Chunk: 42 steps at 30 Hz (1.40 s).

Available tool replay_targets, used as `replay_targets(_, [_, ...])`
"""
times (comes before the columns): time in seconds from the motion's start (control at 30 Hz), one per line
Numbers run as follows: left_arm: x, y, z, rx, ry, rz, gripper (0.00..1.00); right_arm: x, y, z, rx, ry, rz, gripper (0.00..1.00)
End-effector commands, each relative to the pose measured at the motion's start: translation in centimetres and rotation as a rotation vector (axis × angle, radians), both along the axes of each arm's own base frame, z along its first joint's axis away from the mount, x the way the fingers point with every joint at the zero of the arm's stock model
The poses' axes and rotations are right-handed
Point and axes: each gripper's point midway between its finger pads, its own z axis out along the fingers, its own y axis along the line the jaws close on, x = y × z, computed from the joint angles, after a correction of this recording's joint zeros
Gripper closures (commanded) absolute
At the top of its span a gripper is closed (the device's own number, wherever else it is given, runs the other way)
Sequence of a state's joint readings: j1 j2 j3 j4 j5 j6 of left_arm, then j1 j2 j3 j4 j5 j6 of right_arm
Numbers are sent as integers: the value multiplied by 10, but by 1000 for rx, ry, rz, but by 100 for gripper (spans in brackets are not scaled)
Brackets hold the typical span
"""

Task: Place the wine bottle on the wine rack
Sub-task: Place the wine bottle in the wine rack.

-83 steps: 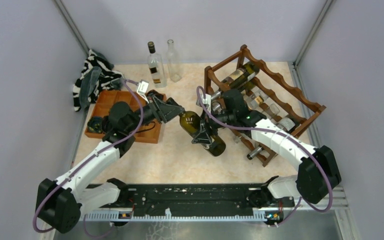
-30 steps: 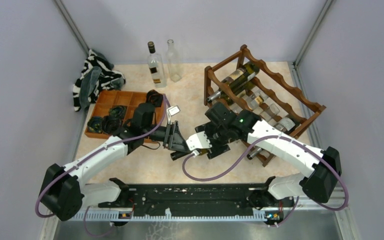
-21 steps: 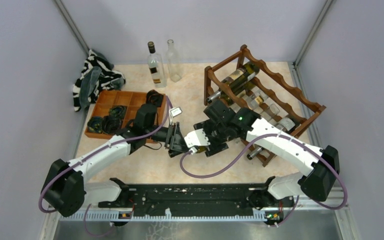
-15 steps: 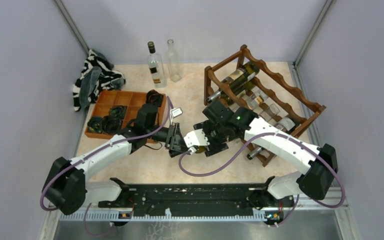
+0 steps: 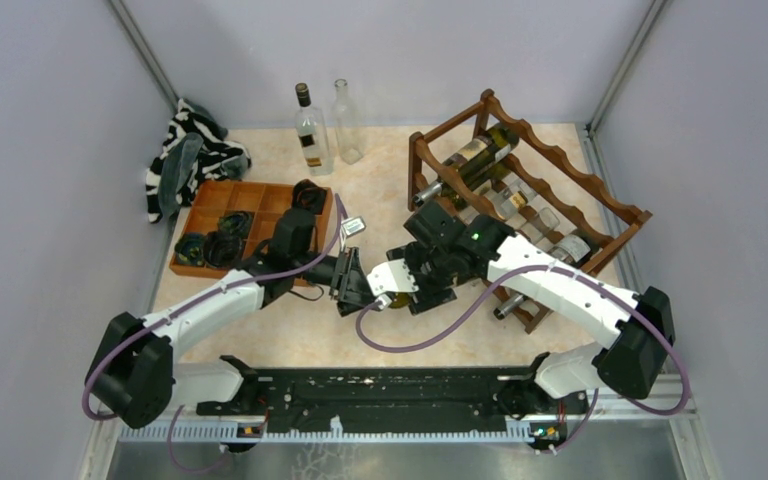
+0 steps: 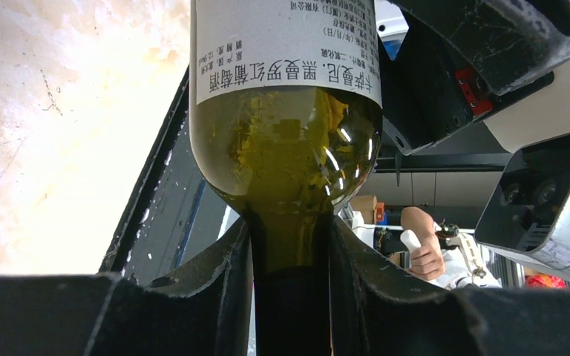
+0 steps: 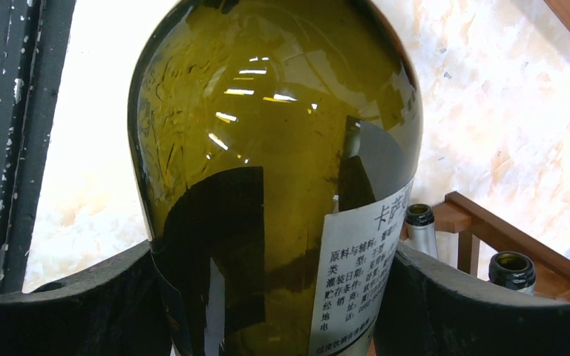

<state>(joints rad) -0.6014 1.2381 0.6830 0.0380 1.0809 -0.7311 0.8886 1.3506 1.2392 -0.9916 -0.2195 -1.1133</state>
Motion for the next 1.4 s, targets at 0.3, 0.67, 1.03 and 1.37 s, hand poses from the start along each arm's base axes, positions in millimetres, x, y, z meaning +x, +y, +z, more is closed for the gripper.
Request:
replay_targets(0.3, [-21,10,12,-150,-63,-55,100,3,31,36,174,2,-34,2])
replay_targets(0.67, [-19,16,-5,-131,-154,10,100,-34,-3,71,185,104,161,2])
replay_targets(1.03, [-5,17,18,-191,-353,122,100,-42,-27,168,630,296,87,2])
replay_targets(1.37, [22,5,30,-226,-438,187,100,37,-73,224,884,193,-408,2])
